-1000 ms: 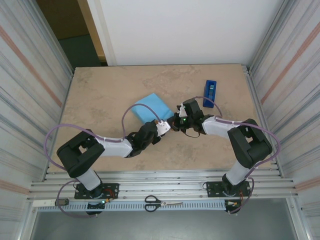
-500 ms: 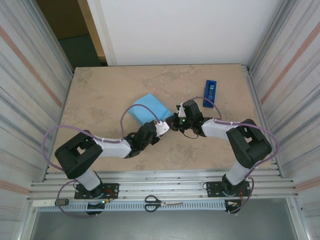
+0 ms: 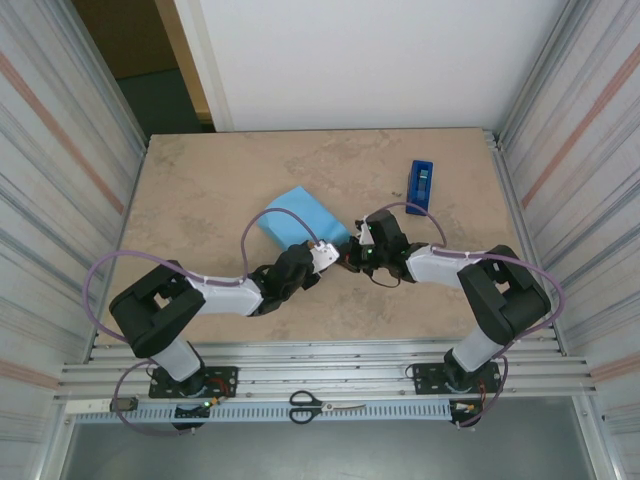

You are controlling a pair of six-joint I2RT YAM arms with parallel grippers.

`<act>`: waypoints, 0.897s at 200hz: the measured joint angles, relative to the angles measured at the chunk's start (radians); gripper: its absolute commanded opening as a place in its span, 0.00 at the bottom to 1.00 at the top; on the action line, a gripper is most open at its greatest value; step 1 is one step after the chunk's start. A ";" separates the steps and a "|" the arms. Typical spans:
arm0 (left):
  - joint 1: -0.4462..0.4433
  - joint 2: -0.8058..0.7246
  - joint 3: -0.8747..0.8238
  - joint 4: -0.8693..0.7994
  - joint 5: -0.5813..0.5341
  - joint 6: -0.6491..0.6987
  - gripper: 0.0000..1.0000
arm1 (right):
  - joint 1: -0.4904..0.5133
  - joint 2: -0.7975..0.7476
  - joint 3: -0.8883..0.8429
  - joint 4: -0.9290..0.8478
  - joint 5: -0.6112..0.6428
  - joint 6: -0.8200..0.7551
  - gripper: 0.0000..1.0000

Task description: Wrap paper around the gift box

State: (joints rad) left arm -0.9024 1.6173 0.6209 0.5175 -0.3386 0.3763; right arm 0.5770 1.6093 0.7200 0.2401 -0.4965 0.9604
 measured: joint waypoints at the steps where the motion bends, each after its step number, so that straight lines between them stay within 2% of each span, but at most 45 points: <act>1: 0.000 0.000 0.000 0.000 0.000 0.000 0.38 | 0.000 0.000 0.000 0.000 0.000 0.000 0.00; 89: 0.000 0.000 0.008 -0.015 0.000 -0.001 0.38 | -0.001 0.082 0.036 0.083 -0.001 0.027 0.00; 145: 0.000 0.000 0.008 -0.016 0.000 0.000 0.38 | -0.010 -0.014 -0.042 0.056 0.010 0.023 0.00; 179: 0.000 0.000 0.008 -0.015 0.000 0.000 0.38 | -0.009 -0.022 -0.041 0.051 0.010 0.023 0.00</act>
State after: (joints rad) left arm -0.9024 1.6173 0.6292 0.5022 -0.3389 0.3759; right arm 0.5682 1.5871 0.6792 0.2909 -0.4862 0.9833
